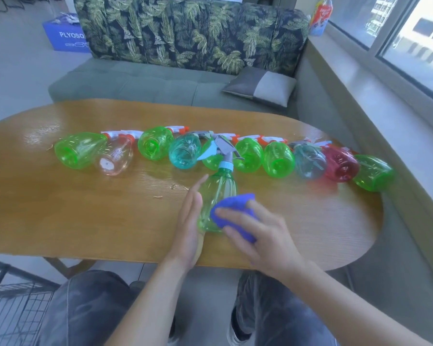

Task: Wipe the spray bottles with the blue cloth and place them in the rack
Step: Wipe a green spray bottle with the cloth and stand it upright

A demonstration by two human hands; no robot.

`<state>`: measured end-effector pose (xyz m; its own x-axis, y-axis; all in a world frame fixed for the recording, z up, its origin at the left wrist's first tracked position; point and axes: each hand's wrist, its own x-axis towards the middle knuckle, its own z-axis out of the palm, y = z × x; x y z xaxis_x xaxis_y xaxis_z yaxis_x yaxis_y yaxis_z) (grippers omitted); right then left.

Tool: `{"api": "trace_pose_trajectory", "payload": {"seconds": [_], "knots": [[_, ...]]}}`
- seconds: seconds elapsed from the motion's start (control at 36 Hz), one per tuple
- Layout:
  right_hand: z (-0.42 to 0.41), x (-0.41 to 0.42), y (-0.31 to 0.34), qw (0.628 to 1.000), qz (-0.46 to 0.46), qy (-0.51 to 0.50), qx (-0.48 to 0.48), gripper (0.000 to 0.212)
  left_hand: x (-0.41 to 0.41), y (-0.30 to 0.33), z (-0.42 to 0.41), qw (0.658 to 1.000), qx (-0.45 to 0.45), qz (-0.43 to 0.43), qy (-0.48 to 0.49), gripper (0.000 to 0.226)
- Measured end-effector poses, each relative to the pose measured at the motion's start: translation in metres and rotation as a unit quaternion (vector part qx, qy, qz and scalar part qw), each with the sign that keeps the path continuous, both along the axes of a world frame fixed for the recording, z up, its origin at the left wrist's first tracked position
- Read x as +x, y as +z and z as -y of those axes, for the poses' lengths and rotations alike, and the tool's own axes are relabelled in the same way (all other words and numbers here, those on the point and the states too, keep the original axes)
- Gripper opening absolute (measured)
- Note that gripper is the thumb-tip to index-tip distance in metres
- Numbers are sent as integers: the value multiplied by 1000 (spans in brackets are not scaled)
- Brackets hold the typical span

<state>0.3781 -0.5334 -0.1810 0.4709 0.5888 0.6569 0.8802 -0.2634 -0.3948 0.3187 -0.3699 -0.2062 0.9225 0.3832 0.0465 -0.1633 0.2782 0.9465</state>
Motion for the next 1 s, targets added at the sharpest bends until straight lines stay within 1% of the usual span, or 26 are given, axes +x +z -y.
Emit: {"api": "trace_pose_trajectory", "payload": {"seconds": [0.08,0.14,0.17,0.25,0.33,0.44,0.58,0.78,0.83,0.92,1.0], "knots": [[-7,11,17,986,-125,-78,75,29,-1,2,0,1000,-7,9,-4,84],[-13,18,24,973,-184,-111,85,27,-1,3,0,1000,-22,4,-15,87],[-16,20,25,969,-200,-119,83,27,-1,2,0,999,-30,1,-19,84],[-23,22,19,964,-226,-117,73,32,-1,-1,0,999,-39,2,-20,74],[-26,19,12,959,-248,-103,91,34,1,-5,-1,1000,-24,1,-13,71],[-27,18,4,954,-257,-106,109,37,2,-8,-1,1000,-2,-3,-21,65],[-29,11,-3,966,-227,-90,79,38,2,-8,-1,1000,24,0,-15,64],[-25,14,-1,977,-180,-100,62,35,-2,-14,-1,998,68,14,-7,75],[-22,20,1,980,-166,-97,47,34,-2,-15,-2,996,82,19,-4,81],[-15,41,13,990,-100,-95,4,32,2,-12,-1,996,85,22,-1,90],[-12,61,32,996,-16,-88,-25,29,5,-9,1,996,81,23,4,91]]}}
